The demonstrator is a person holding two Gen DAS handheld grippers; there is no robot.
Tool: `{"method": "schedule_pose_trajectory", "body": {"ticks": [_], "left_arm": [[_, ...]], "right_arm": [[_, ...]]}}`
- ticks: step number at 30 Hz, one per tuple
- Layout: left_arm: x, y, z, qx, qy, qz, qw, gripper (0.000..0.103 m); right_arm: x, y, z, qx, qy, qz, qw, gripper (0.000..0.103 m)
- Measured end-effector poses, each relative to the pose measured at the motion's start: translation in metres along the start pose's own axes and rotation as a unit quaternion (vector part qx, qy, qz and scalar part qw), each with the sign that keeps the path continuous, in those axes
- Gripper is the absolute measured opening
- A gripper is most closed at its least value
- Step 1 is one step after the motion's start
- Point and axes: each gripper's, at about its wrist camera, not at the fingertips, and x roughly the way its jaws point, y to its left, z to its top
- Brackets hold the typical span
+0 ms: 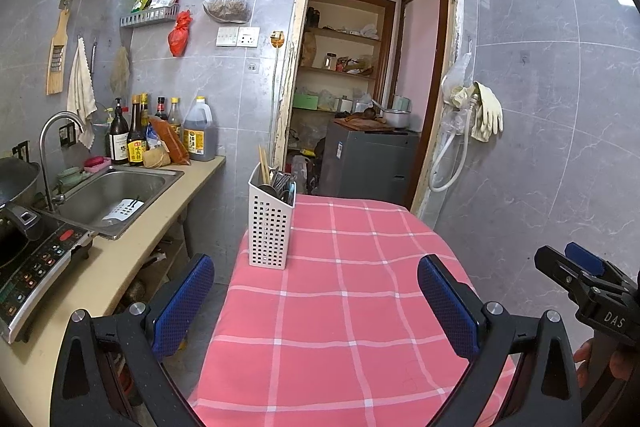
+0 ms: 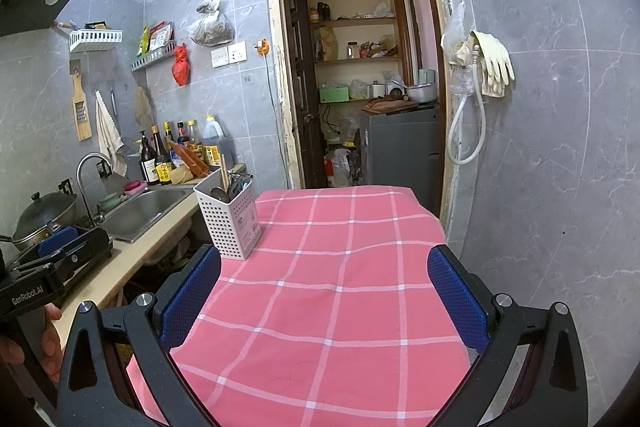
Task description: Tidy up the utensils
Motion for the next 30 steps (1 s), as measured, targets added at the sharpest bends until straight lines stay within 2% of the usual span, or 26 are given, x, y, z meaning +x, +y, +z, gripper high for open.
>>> {"method": "schedule_pose_trajectory", "body": {"ticks": [30], "left_arm": [[-0.0005,0.0004,-0.0005,-0.001,0.001,0.001,1.0000,0.102]], "right_arm": [[0.0005,0.0030,0.0011,0.000,0.002,0.000,1.000,0.102]]}}
